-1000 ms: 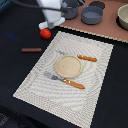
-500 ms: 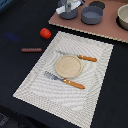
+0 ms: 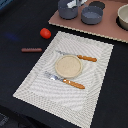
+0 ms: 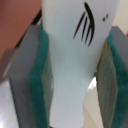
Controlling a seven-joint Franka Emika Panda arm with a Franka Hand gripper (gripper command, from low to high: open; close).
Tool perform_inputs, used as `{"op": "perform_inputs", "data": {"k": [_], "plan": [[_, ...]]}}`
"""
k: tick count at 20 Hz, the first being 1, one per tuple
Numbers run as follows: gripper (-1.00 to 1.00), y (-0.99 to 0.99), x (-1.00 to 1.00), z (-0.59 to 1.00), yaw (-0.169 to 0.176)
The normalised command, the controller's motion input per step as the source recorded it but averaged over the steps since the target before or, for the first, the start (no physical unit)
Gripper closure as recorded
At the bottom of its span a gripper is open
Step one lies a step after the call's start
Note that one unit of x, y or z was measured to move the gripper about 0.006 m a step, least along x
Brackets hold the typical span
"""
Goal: Place the fish, sausage, and tomato into the frying pan.
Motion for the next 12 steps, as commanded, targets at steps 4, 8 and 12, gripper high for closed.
{"op": "perform_inputs", "data": {"k": [4,8,12], "plan": [[1.0,0.87,0.69,0.0,0.0],[1.0,0.86,0.67,-0.02,0.0],[1.0,0.87,0.6,-0.1,0.0]]}}
